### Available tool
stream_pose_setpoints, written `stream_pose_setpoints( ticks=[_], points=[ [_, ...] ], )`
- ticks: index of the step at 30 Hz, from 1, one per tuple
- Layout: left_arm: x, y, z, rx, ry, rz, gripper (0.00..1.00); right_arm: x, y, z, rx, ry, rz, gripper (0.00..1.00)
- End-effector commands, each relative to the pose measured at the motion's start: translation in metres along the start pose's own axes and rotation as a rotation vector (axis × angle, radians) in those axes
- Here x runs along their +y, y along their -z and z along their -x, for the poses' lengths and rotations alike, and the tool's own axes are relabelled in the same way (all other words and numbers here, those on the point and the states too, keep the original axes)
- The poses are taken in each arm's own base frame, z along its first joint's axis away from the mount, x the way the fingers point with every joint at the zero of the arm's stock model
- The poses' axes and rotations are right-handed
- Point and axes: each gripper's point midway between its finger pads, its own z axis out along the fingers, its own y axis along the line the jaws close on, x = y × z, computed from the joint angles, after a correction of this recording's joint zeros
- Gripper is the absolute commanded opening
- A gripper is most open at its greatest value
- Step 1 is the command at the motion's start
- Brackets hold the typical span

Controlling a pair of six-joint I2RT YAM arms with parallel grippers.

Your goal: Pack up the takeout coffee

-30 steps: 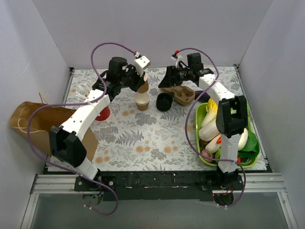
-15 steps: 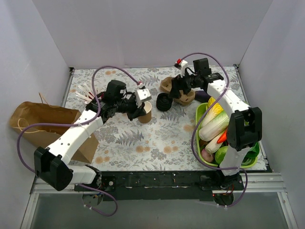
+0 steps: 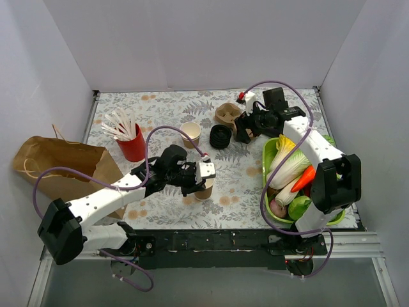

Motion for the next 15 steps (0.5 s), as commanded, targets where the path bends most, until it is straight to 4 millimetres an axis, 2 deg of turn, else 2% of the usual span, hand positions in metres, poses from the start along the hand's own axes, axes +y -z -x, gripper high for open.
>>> stream_pose_setpoints(
  ticks=[1,9,15],
  points=[
    [0.001,0.001,0.012,-0.06,-0.046,0.063,0.0,0.0,0.008,-0.002,-0.009,0.033,-0.03,0.89],
    [0.012,-0.004,0.002,-0.034,-0.064,0.16,0.0,0.002,0.011,-0.005,-0.017,0.03,-0.034,0.88],
    [0.004,-0.01,-0.002,-0.029,-0.051,0.119,0.0,0.006,0.014,-0.012,-0.007,0.028,-0.033,0.88]
  ],
)
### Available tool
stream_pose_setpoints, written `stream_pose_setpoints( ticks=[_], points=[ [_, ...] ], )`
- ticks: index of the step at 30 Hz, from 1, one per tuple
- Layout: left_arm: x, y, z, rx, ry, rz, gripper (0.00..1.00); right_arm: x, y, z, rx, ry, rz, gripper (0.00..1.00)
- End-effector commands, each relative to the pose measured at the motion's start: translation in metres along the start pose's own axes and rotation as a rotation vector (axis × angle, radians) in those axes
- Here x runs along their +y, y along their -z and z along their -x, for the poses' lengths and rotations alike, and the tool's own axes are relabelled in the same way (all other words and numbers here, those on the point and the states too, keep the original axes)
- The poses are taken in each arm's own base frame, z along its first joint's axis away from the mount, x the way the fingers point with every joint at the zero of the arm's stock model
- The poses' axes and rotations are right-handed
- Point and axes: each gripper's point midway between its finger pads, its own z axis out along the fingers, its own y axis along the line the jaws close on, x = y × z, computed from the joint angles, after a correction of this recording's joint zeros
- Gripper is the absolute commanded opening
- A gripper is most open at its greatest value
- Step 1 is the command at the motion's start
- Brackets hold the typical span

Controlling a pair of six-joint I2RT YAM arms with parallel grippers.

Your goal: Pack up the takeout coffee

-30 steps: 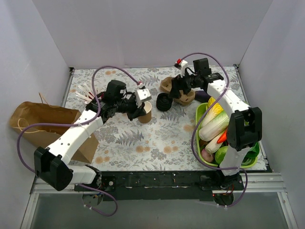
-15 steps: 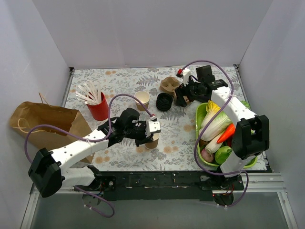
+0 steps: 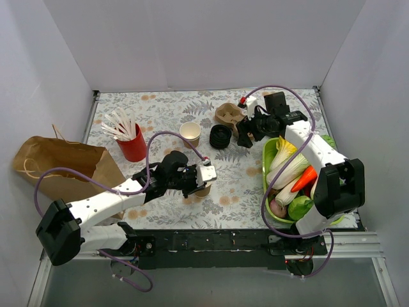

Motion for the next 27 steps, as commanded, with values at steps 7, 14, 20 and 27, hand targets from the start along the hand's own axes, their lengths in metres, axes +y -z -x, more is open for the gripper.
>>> stream_pose_setpoints(
  ticks=[7,14,20,27],
  points=[
    [-0.007,-0.005,0.001,-0.017,0.008,-0.025,0.0,0.003,0.012,0.007,-0.039,0.044,-0.018,0.87],
    [-0.014,-0.005,0.003,-0.017,0.008,-0.073,0.25,-0.002,0.007,0.011,-0.04,0.057,-0.015,0.87],
    [-0.001,0.005,0.044,-0.051,0.002,-0.055,0.41,-0.005,0.001,0.017,-0.05,0.086,0.004,0.88],
    [0.078,0.031,0.085,-0.085,0.033,0.203,0.69,0.011,0.001,0.042,-0.11,0.331,0.146,0.83]
  ],
)
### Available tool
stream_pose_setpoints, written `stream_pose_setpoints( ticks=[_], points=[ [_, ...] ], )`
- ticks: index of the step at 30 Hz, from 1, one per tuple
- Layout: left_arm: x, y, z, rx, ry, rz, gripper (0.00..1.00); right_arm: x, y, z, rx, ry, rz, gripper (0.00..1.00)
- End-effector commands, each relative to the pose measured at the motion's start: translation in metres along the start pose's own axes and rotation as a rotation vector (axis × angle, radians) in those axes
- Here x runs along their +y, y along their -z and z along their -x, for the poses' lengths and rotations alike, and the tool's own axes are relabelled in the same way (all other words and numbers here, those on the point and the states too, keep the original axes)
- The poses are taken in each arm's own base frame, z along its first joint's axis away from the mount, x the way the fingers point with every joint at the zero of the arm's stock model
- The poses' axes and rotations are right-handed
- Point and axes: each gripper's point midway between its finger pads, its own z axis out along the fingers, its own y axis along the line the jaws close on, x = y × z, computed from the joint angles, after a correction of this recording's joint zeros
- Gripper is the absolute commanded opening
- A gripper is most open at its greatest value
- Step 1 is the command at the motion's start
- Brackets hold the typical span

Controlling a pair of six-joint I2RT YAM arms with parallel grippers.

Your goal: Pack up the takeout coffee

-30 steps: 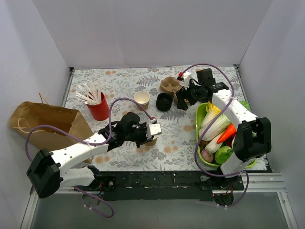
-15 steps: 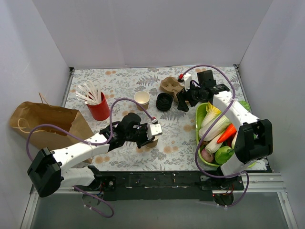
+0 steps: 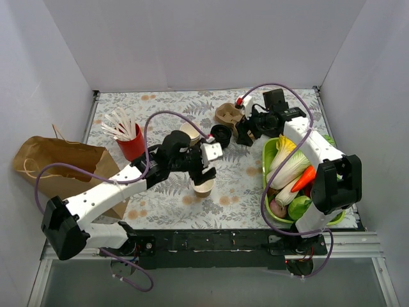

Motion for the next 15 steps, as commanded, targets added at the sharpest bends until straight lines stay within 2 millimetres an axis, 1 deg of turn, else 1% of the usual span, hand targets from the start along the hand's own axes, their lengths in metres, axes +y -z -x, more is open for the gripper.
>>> stream_pose_setpoints(
  ticks=[1,2,3,4,5,6,7,8,9,10,11,12,13,15],
  points=[
    [0.062,0.018,0.015,-0.003,0.079,0.192,0.71,0.005,-0.001,0.034,-0.075,0.224,0.087,0.81],
    [0.093,0.026,0.017,-0.01,0.172,0.247,0.74,0.006,-0.003,0.032,-0.063,0.236,0.099,0.81],
    [0.101,0.03,0.01,0.016,0.248,0.248,0.75,0.008,-0.006,0.032,-0.056,0.265,0.115,0.8],
    [0.109,0.031,0.011,0.017,0.304,0.226,0.75,0.005,-0.012,0.035,-0.05,0.326,0.129,0.79],
    [0.135,0.036,0.012,0.014,0.395,0.255,0.76,0.006,-0.015,0.03,-0.025,0.344,0.142,0.79],
    [0.139,0.037,0.006,0.044,0.459,0.241,0.77,0.008,-0.02,0.03,-0.01,0.367,0.155,0.79],
    [0.144,0.038,0.004,0.046,0.508,0.23,0.77,0.005,-0.027,0.029,0.003,0.419,0.166,0.77],
    [0.152,0.042,0.002,0.033,0.577,0.21,0.77,0.006,-0.031,0.028,0.013,0.444,0.179,0.77],
    [0.157,0.037,0.002,0.035,0.665,0.186,0.77,0.011,-0.036,0.026,0.026,0.466,0.199,0.77],
    [0.16,0.037,0.002,0.024,0.716,0.181,0.77,0.01,-0.044,0.021,0.043,0.483,0.214,0.77],
    [0.164,0.038,0.002,0.01,0.752,0.176,0.77,0.007,-0.048,0.019,0.057,0.531,0.21,0.77],
    [0.168,0.037,0.003,-0.01,0.767,0.184,0.78,0.008,-0.054,0.018,0.063,0.562,0.213,0.77],
    [0.171,0.038,0.003,-0.018,0.759,0.2,0.78,0.007,-0.061,0.014,0.077,0.576,0.218,0.77],
    [0.183,0.04,-0.002,-0.014,0.741,0.263,0.78,0.007,-0.068,0.013,0.081,0.622,0.224,0.77]
  ],
)
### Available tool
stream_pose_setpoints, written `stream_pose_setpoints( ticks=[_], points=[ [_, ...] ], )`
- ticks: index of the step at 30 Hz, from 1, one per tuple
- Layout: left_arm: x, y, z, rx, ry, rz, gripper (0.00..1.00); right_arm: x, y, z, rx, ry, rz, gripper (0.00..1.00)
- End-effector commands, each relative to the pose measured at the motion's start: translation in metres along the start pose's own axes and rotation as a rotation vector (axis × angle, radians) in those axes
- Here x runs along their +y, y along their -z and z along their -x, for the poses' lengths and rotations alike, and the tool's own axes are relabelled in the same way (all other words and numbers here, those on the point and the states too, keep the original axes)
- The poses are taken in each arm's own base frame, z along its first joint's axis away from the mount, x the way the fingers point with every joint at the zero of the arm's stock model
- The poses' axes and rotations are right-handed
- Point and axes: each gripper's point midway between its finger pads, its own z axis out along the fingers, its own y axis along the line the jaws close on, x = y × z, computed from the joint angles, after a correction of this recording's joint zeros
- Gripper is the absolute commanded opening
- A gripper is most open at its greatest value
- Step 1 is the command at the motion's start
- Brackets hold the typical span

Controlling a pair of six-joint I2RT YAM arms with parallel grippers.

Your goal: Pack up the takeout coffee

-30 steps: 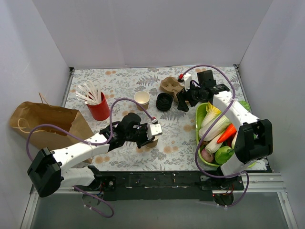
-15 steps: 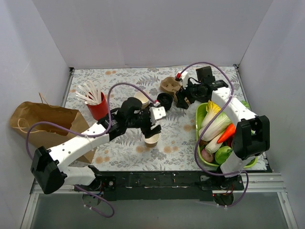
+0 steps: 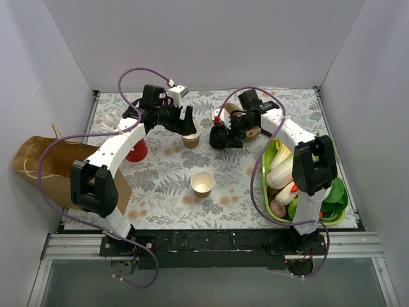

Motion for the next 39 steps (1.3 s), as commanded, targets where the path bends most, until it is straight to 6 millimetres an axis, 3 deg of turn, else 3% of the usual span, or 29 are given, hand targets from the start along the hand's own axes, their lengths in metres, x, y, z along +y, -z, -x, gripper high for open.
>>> stream_pose_setpoints(
  ticks=[1,7,15,27,39],
  points=[
    [-0.011,0.011,0.016,-0.038,0.062,-0.014,0.78,-0.005,-0.012,0.004,0.022,0.174,0.02,0.76],
    [0.007,0.016,0.015,-0.048,0.093,0.028,0.79,-0.001,-0.033,0.007,0.03,0.226,0.047,0.73],
    [-0.002,0.017,0.003,-0.032,0.111,-0.017,0.79,-0.007,-0.041,0.011,0.028,0.192,0.022,0.66],
    [-0.007,0.016,0.002,-0.033,0.119,-0.051,0.8,-0.008,-0.048,0.0,0.063,0.126,0.021,0.44],
    [-0.008,0.017,-0.002,-0.028,0.112,-0.049,0.8,-0.022,-0.05,0.005,0.06,0.088,-0.034,0.21]
  ],
)
